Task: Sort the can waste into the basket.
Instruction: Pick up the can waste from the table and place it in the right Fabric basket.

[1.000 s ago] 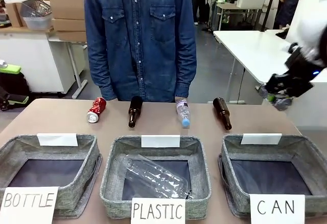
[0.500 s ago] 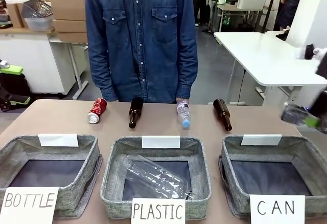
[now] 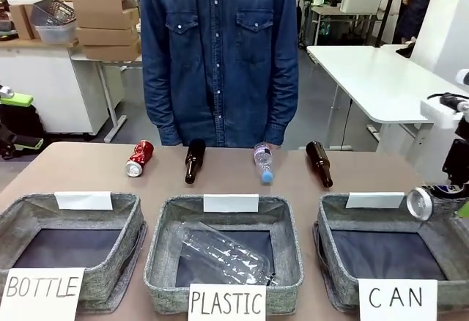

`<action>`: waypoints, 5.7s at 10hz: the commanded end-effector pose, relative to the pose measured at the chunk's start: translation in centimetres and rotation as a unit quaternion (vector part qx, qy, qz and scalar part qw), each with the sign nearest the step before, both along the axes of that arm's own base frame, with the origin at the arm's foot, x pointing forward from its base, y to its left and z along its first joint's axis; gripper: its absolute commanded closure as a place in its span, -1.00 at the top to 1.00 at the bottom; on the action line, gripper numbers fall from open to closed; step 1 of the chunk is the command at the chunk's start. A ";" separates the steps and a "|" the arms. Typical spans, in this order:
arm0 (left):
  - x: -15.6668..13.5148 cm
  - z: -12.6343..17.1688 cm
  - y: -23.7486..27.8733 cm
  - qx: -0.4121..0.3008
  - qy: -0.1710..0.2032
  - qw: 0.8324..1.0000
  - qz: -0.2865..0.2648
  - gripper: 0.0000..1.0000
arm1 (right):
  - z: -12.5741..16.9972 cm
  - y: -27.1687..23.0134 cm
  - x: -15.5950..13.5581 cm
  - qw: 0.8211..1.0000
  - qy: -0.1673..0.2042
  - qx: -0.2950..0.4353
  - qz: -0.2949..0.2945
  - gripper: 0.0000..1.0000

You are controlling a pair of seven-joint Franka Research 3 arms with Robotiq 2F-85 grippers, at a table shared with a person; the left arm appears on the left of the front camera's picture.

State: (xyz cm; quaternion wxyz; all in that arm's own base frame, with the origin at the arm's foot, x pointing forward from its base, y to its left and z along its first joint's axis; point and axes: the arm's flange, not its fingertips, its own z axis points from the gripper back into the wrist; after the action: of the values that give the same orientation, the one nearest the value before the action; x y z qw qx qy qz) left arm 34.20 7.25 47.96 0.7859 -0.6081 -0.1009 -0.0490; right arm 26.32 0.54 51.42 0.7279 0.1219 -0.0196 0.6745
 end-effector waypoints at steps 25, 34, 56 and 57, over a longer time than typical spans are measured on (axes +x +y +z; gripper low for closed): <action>-0.1 0.1 0.0 0.000 -0.010 1.000 -0.007 1.00 | 5.1 -4.0 8.2 0.588 0.431 0.603 -0.325 1.00; -0.1 0.1 0.0 0.000 -0.010 1.000 -0.007 1.00 | 4.1 -5.5 7.7 0.788 0.360 0.470 -0.169 1.00; -5.5 6.9 15.3 -0.087 -0.092 0.991 0.051 1.00 | 4.1 -5.5 7.7 0.788 0.360 0.470 -0.169 1.00; -3.5 6.8 13.3 -0.048 -0.100 0.993 0.032 1.00 | 4.1 -5.5 7.7 0.788 0.360 0.470 -0.169 1.00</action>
State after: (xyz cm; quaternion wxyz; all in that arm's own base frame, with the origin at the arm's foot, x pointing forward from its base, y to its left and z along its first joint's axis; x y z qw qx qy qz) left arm 29.07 22.08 54.92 0.7145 -0.6680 -0.2033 -0.0435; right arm 33.95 -4.39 55.40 0.6393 0.6819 -0.0912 0.3435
